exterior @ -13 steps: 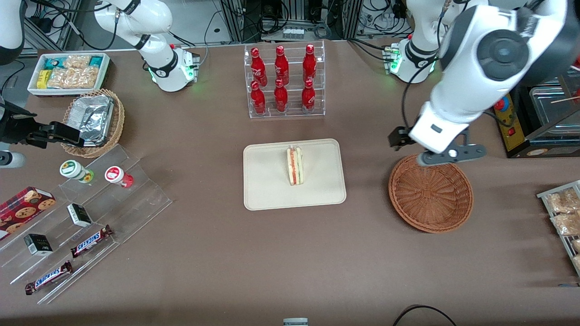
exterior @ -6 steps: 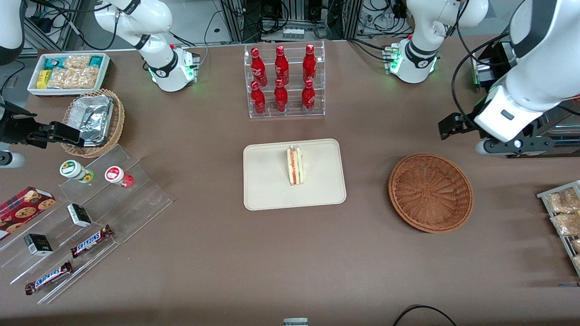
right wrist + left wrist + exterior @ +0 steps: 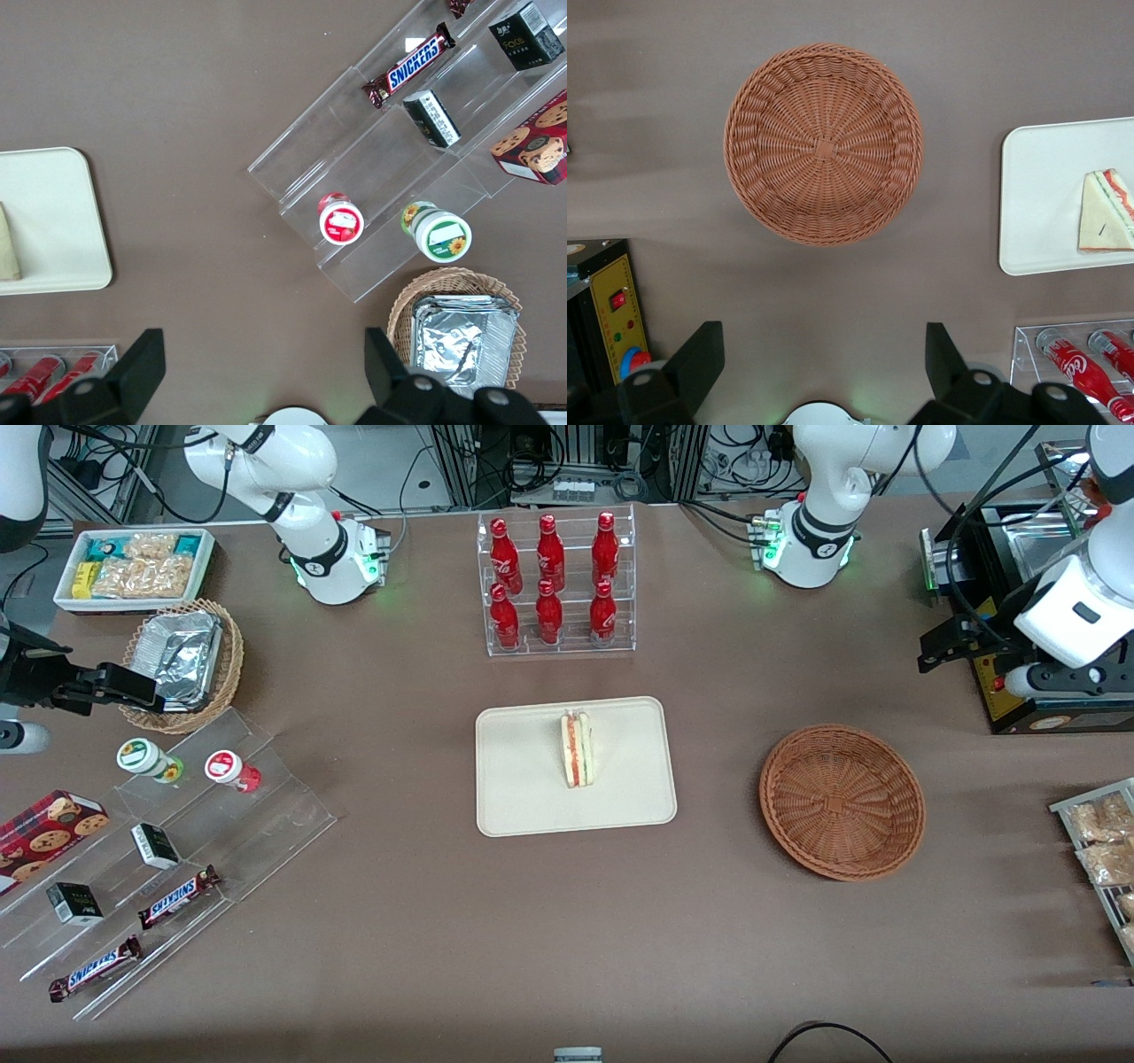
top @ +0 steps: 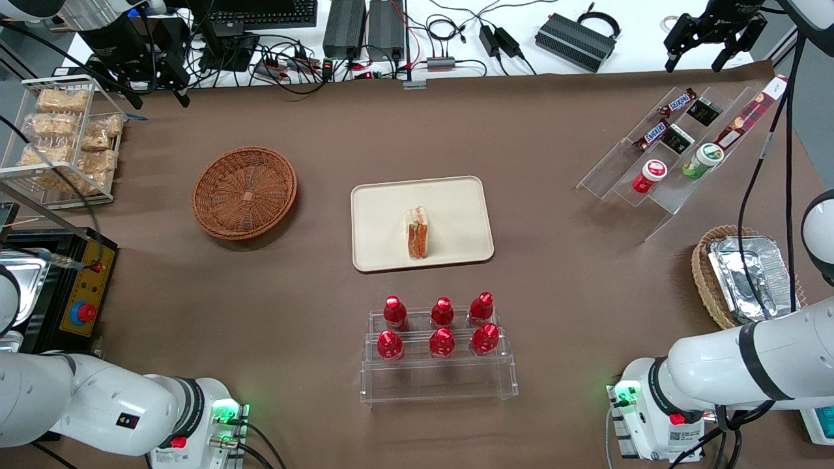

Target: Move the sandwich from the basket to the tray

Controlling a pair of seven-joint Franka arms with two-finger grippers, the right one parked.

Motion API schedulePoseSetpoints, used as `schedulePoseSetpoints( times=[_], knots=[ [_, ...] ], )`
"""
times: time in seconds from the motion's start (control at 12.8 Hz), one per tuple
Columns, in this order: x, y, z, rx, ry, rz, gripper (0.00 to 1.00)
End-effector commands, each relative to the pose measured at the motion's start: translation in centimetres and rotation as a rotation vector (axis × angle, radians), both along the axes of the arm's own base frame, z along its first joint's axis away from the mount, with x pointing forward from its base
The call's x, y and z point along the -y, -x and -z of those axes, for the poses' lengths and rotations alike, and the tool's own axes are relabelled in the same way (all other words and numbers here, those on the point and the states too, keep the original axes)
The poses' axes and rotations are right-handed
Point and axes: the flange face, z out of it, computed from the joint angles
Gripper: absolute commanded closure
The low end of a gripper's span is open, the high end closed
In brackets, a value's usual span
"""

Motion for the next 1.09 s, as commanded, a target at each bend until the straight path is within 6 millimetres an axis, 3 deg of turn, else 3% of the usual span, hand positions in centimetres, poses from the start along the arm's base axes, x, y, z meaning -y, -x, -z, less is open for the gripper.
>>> schedulePoseSetpoints(
  times=[0.0,0.08,0.39,1.02],
  knots=[
    [2.3,-0.4,-1.1,0.031,-0.020,0.046,0.00],
    [3.5,-0.8,-1.1,0.032,-0.022,0.054,0.00],
    [1.8,-1.7,-1.3,0.053,-0.016,0.034,0.00],
    [1.5,-2.2,-1.4,0.082,-0.073,0.039,0.00]
  ],
)
